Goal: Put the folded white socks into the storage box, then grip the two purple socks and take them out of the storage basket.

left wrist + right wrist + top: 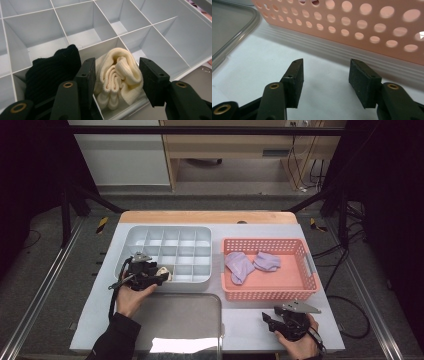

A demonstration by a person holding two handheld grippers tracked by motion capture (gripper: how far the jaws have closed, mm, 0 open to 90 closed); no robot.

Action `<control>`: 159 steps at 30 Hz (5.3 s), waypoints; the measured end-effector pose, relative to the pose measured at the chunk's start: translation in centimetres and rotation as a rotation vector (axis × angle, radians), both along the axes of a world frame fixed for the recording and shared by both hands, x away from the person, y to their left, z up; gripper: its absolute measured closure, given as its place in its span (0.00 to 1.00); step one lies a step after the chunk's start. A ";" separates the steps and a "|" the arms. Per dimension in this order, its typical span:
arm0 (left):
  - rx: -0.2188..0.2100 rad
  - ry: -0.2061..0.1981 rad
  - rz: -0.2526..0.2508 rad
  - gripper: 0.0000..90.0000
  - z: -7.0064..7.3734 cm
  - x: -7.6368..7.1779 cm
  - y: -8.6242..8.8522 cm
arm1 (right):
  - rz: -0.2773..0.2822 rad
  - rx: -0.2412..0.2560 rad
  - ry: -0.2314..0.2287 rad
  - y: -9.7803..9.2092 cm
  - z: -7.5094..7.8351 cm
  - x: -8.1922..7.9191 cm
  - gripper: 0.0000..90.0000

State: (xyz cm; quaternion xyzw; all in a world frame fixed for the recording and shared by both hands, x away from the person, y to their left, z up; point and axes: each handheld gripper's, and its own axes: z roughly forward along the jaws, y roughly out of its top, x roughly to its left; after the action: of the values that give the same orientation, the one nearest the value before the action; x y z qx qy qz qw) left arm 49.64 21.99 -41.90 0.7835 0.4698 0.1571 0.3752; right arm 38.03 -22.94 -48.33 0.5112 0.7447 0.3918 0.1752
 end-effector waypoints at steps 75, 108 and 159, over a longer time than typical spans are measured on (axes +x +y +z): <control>-0.083 -0.124 -0.035 0.34 -3.7 -10.6 1.1 | -0.006 0.047 -0.194 0.7 6.6 0.7 0.51; -0.060 -0.088 -0.020 0.33 -5.0 -10.1 1.5 | -0.067 -0.010 -0.207 1.8 11.3 9.0 0.55; -0.054 -0.083 0.004 0.34 -5.1 -9.8 2.1 | -0.175 -0.116 -0.052 1.8 5.6 18.8 0.61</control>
State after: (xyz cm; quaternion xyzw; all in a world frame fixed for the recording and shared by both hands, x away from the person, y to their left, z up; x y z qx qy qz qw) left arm 39.87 24.08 -47.04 0.7649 0.4595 0.1776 0.4150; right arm 56.86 -21.12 -42.74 0.5529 0.7139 0.3443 0.2572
